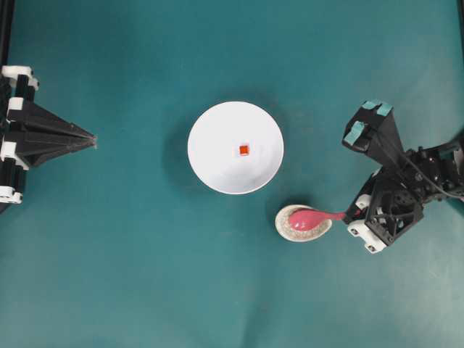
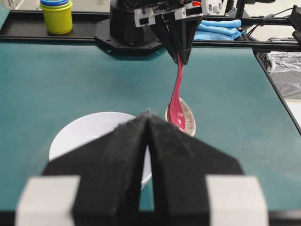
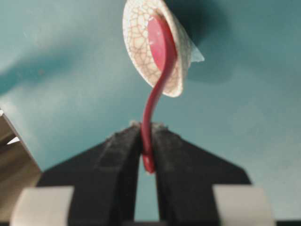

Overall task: Grip the spoon and scoop the red block from the bowl with right arm.
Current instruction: 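Carry the pink spoon back to the spoon rest with the right gripper, then lower the spoon onto the rest and open the right gripper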

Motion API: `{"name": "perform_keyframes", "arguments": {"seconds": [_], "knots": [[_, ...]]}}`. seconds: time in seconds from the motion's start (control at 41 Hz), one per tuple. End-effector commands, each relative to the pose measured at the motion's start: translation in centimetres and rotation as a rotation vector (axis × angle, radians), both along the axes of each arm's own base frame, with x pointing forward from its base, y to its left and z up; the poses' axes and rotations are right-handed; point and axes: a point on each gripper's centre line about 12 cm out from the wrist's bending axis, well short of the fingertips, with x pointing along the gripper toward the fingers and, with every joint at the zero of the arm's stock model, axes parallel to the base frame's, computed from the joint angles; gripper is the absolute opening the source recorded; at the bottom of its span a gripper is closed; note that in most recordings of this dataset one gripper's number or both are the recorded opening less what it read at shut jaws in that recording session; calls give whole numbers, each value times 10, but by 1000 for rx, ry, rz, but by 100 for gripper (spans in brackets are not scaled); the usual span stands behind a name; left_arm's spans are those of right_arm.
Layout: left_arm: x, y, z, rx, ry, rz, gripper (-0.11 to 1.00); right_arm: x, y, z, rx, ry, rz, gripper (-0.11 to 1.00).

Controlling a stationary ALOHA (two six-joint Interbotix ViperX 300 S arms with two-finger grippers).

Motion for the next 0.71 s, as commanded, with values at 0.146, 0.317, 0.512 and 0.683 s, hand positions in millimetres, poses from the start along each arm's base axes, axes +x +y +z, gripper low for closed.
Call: {"name": "perform_keyframes", "arguments": {"seconds": [0.146,0.317,0.512,0.683], "knots": [[3,-1,11,2,-37,-4,0,2,-1,5,-28,-24,17,11],[3,-1,11,2,-37,-4,0,0,-2,5,-34,-22,21,11],[3,-1,11,2,-35,-4,0,-8,-3,6,-34,-21,22,11],[3,-1,11,2,-37,-4,0,-15,-5,8,-31,-33,22,11]]}}
